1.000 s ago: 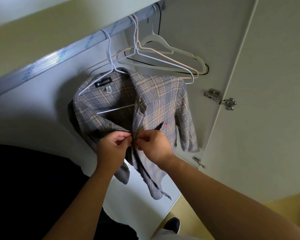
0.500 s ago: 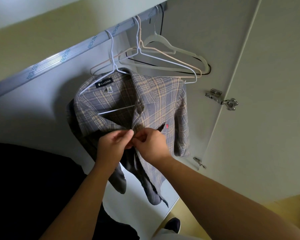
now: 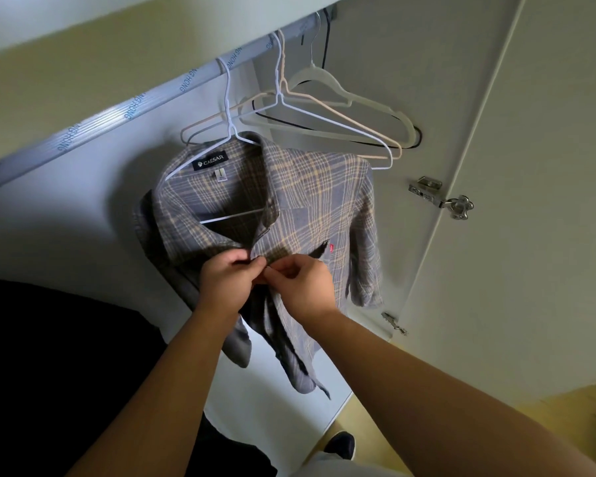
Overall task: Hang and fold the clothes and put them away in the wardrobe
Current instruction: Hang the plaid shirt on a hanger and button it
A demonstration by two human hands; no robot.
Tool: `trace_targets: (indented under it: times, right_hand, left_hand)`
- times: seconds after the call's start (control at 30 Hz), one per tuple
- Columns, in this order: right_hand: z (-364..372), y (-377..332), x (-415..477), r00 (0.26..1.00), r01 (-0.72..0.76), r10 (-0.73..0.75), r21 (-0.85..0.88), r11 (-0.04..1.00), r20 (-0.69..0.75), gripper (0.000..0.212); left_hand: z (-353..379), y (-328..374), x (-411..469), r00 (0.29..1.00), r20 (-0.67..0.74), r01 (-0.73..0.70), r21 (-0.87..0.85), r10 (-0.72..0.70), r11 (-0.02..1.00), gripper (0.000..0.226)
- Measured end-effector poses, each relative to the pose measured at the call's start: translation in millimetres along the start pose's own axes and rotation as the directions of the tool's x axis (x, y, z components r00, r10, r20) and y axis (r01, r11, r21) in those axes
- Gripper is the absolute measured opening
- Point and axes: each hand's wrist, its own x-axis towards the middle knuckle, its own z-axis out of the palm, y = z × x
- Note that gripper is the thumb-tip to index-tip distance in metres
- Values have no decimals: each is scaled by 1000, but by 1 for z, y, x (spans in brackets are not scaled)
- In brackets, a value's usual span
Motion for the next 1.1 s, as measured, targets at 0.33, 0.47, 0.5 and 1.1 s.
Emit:
trace_targets:
  times: [0.33,0.47,0.5,1.1]
  right_hand:
    - [3,-10,-1,879,-475,329,564,675,346,7]
    - [-2,-7,1,875,-478,350,478,737,335,2]
    - [-3,-5,2,877,-472,347,468,747,331,2]
    - [2,42,-3,915,-361,334,90,928,227,31]
  left_hand:
    - [-5,-12,-3,1000,15,-15,-42,16,999,9]
    - [-10,-19,-7,970,170,219,-283,-176,934,20]
    - [-11,-22,-10,955,223,258,-317,-193,913,23]
    - [-10,-37,-21,976,216,-26,216,-22,976,8]
